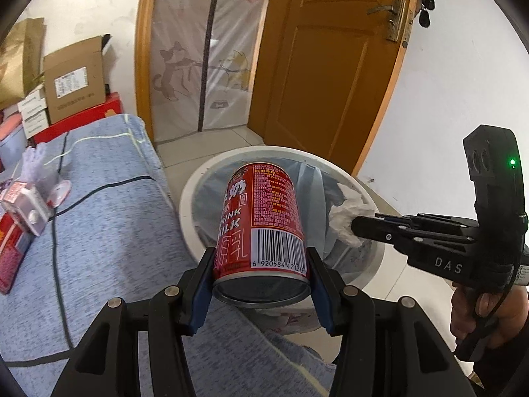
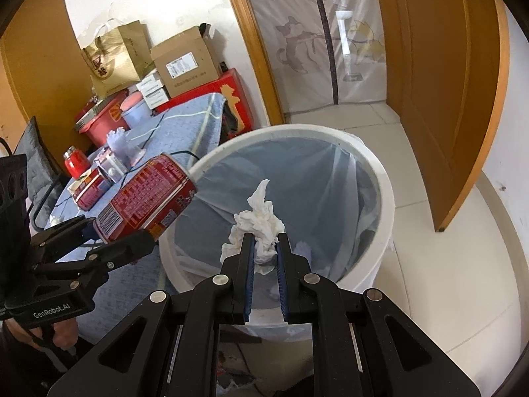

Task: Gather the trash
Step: 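Carry the can and tissue over the wastebasket and open both grippers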

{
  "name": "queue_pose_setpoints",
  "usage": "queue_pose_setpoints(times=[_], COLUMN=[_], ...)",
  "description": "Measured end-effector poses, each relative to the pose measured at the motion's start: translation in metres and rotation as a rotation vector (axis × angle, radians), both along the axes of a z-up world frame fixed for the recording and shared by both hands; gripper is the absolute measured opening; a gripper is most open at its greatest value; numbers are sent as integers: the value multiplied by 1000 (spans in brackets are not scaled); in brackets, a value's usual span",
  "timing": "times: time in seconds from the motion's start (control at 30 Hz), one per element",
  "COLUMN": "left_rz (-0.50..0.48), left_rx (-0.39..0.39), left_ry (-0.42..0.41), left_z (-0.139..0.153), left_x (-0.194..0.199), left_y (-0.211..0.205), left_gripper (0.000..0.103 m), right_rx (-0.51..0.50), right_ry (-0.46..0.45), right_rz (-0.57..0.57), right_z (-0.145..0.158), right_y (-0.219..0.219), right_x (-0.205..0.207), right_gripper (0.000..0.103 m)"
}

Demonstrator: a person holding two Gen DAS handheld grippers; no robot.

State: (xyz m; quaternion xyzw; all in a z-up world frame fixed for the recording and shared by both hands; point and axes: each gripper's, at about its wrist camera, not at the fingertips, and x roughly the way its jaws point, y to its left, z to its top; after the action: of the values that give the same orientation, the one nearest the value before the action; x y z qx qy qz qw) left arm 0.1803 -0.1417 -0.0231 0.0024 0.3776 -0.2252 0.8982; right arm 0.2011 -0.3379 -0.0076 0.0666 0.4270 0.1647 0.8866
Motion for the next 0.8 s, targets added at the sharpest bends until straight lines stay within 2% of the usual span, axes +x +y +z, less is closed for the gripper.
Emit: queue_pose_setpoints(times=[0.17, 0.27, 0.3, 0.5, 0.8], left_rz=[-29, -41, -44, -42, -35], left_rx=[-2, 2, -1, -10, -43], left_ry=[25, 33, 34, 30, -2], left_z=[-7, -9, -9, -11, 2], left_x=[9, 12, 12, 13, 5], left_y=[-9, -14, -14, -15, -8], left_gripper=[52, 53, 53, 53, 53], right_rx=[-12, -16, -14, -13, -6], right_ry=[14, 11, 10, -1, -25], right_rz=[-2, -2, -4, -22, -15], right_z=[-3, -3, -3, 0, 7], right_y=[0, 0, -1, -5, -5], right_x=[1, 1, 1, -1, -9], right_gripper=[19, 39, 40, 40, 40])
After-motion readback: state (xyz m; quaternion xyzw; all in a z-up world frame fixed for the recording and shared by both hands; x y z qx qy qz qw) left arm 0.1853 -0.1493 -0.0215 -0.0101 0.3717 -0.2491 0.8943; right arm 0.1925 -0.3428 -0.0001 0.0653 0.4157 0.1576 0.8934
